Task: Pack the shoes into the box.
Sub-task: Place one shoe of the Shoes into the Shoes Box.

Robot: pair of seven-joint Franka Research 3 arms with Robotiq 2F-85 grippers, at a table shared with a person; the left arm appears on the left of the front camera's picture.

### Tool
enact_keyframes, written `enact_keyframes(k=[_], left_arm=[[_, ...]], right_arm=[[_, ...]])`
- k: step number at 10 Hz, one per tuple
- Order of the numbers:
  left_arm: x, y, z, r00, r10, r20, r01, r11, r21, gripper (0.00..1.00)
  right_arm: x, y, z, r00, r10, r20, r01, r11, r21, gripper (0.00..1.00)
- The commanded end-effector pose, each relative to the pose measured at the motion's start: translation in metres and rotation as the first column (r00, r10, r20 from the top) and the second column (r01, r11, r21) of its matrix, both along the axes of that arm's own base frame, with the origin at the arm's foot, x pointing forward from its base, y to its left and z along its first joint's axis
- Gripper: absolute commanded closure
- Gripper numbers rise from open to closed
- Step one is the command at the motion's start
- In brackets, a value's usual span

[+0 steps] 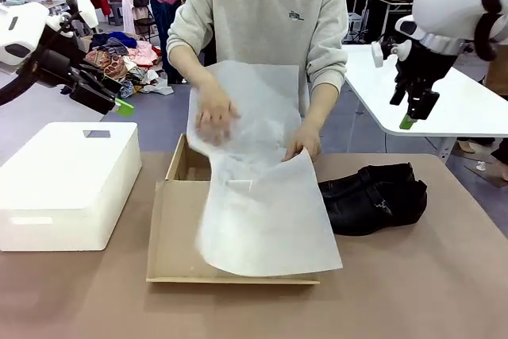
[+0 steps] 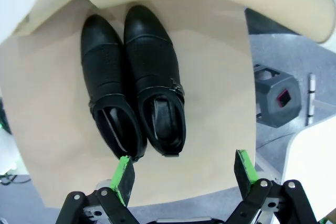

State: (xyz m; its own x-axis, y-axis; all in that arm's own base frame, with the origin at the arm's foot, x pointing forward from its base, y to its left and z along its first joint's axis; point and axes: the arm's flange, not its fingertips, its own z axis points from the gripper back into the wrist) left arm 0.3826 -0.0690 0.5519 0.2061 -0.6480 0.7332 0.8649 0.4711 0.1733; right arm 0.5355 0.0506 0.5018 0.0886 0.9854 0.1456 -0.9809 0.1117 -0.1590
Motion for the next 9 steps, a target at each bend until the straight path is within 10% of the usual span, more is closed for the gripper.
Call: enact_keyframes(k=[1, 9], left_arm=[[0.002, 0.003, 0.0, 1.0, -0.02, 0.007, 0.02, 1.0, -0.007, 0.0], [0.002, 0.003, 0.0, 1.0, -0.02, 0.007, 0.02, 1.0, -0.007, 0.0]], right_arm=[[0.02, -0.007, -0.013, 0.996, 0.089, -0.009, -0.089, 0.996, -0.015, 0.0], [0.038, -0.024, -0.078, 0.993, 0.045, -0.112, -0.044, 0.999, 0.015, 0.0]])
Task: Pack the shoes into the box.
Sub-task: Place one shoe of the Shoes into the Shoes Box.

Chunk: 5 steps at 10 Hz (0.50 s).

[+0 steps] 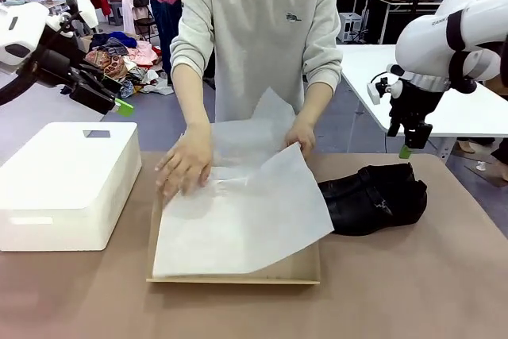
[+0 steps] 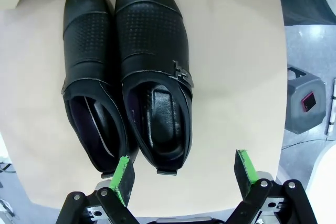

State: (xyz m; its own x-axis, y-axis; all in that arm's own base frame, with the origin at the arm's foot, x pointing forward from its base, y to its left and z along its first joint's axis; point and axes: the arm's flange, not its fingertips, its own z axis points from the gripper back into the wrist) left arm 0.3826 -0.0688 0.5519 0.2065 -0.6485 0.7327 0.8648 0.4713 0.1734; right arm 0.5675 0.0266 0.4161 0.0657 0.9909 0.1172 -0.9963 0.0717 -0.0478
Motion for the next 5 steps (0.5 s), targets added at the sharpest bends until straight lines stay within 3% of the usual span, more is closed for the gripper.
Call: enact_keyframes(k=[1, 5], left_arm=[[0.0022, 0.0025, 0.0, 1.0, -0.021, 0.007, 0.021, 1.0, -0.008, 0.0], [0.0022, 0.0025, 0.0, 1.0, -0.021, 0.007, 0.021, 1.0, -0.008, 0.0]], right_arm=[[-0.0005, 0.0002, 0.0031, 1.0, 0.001, 0.006, -0.001, 1.0, -0.002, 0.0], [-0.0005, 0.0002, 0.0031, 1.0, 0.001, 0.006, -0.001, 1.0, -0.002, 0.0]])
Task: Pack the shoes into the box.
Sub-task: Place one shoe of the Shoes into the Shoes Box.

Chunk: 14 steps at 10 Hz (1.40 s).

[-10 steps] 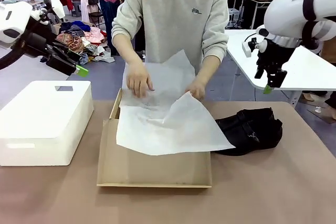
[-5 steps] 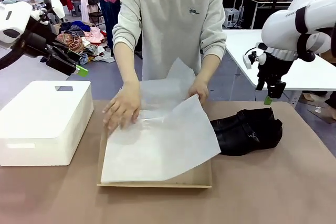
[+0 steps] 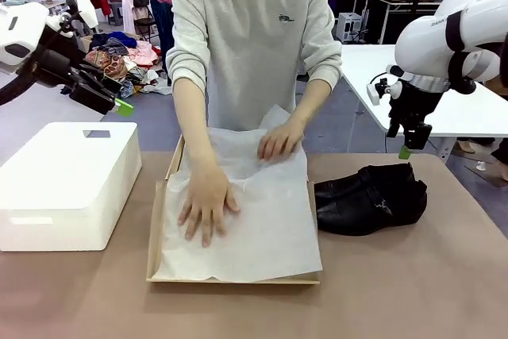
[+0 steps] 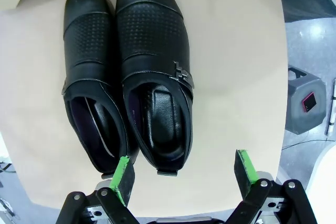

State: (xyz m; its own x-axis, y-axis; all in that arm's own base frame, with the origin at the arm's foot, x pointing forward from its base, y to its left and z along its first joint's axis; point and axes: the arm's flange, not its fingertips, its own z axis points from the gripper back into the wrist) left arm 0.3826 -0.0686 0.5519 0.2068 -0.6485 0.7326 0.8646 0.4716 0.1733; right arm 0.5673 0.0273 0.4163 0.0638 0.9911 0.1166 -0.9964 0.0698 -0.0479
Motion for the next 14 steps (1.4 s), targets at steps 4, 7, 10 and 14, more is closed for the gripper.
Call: enact_keyframes(k=[4, 7, 10, 14], left_arm=[[0.002, 0.002, 0.0, 1.0, -0.021, 0.008, 0.021, 1.0, -0.008, 0.0], [0.002, 0.002, 0.0, 1.0, -0.021, 0.008, 0.021, 1.0, -0.008, 0.0], [0.002, 0.002, 0.0, 1.0, -0.021, 0.008, 0.021, 1.0, -0.008, 0.0], [0.002, 0.002, 0.0, 1.0, -0.021, 0.008, 0.021, 1.0, -0.008, 0.0]], right_arm=[[0.014, 0.005, -0.015, 1.0, 0.004, -0.019, -0.004, 0.999, 0.033, 0.0], [0.024, 0.007, -0.033, 1.0, -0.025, -0.007, 0.025, 0.999, 0.046, 0.0], [0.035, 0.009, -0.051, 1.0, -0.013, 0.008, 0.012, 0.999, 0.046, 0.0], [0.037, 0.008, -0.069, 0.999, 0.01, -0.043, -0.009, 0.999, 0.035, 0.0]])
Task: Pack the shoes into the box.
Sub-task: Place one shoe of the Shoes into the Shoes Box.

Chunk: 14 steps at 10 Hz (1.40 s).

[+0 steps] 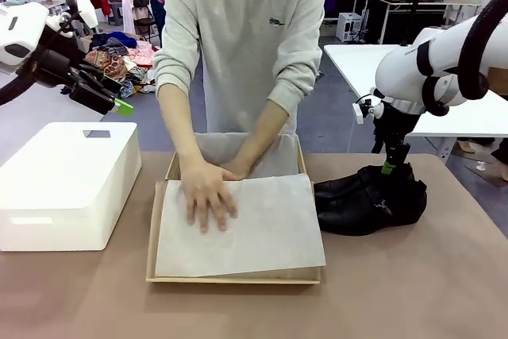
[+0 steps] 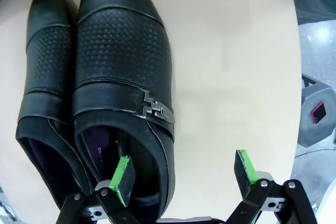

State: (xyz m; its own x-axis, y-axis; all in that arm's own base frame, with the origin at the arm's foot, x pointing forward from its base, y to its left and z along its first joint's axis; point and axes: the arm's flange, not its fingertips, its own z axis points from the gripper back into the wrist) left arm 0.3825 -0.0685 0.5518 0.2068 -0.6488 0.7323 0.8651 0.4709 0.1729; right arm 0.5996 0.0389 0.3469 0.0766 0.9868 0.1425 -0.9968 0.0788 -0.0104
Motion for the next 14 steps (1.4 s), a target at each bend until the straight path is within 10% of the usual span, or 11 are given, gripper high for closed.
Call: enact_keyframes(k=[1, 6, 11, 14], left_arm=[[0.002, 0.002, 0.0, 1.0, -0.02, 0.008, 0.02, 1.0, -0.008, 0.0], [0.002, 0.002, 0.0, 1.0, -0.02, 0.008, 0.02, 1.0, -0.008, 0.0], [0.002, 0.002, 0.0, 1.0, -0.02, 0.008, 0.02, 1.0, -0.008, 0.0], [0.002, 0.002, 0.0, 1.0, -0.02, 0.008, 0.02, 1.0, -0.008, 0.0]], right_arm=[[0.004, -0.004, -0.004, 1.0, 0.021, -0.005, -0.021, 1.0, 0.0, 0.0], [0.005, -0.003, -0.019, 0.999, 0.027, -0.018, -0.027, 0.999, -0.03, 0.0], [0.006, -0.002, -0.018, 0.997, 0.003, -0.079, -0.005, 1.0, -0.03, 0.94], [0.005, -0.002, -0.016, 0.996, 0.002, -0.093, -0.005, 1.0, -0.029, 1.0]])
